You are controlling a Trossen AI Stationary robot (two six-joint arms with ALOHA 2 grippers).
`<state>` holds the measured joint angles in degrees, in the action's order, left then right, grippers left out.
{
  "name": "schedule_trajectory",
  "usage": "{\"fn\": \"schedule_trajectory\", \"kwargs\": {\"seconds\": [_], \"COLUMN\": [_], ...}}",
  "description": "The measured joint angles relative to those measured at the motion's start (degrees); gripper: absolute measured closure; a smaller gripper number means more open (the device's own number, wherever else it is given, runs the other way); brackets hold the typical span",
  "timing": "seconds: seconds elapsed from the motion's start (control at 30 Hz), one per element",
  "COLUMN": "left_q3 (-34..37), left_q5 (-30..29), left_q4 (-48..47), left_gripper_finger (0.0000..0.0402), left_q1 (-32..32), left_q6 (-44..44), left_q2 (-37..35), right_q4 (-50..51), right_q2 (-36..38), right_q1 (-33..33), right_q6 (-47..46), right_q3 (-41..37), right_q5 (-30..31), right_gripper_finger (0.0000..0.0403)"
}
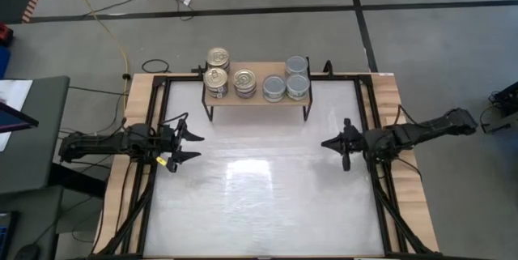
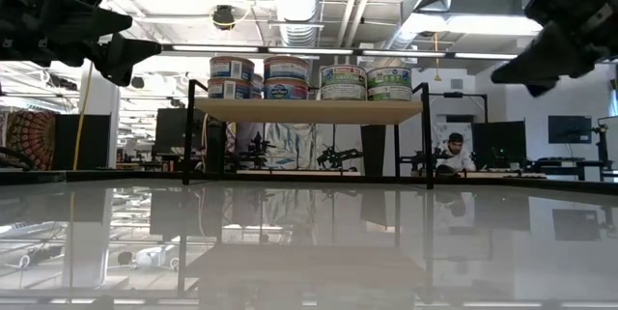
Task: Stack canned seafood by type on shelf
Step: Return to Home Position
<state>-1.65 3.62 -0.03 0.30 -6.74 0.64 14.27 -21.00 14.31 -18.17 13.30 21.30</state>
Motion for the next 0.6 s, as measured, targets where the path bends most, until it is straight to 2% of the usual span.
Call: {"fn": "schedule_trajectory", "kwargs": {"seconds": [0.13, 0.27, 0.37, 0.5, 0.6], "left_q3": [0.0, 0.0, 0.0, 0.0, 0.0], "left_q5": [0.0, 0.02, 0.02, 0.04, 0.04], "left_q4": [-0.03, -0.04, -0.04, -0.07, -0.07], "left_gripper_finger": [0.0157, 0.0157, 0.0157, 0.0156, 0.0156], "left_q1": [0.0, 0.0, 0.0, 0.0, 0.0], "left_q6": [0.0, -0.02, -0.01, -0.09, -0.11], "left_q2": [0.0, 0.0, 0.0, 0.0, 0.0], "right_q4": [-11.5, -14.75, -17.14, -17.08, -16.51], "right_q2": [0.02, 0.18, 1.59, 6.67, 13.58], "right_q1": [-3.19, -6.96, -10.12, -15.32, -18.13], "right_q6": [9.31, 15.63, 20.01, 21.24, 19.61], "right_q3": [-3.84, -4.58, -4.57, -4.99, -7.35], "right_q5": [-3.52, -5.16, -9.18, -14.97, -18.47], "right_gripper_finger": [0.0387, 0.0387, 0.0387, 0.0387, 0.0387]}}
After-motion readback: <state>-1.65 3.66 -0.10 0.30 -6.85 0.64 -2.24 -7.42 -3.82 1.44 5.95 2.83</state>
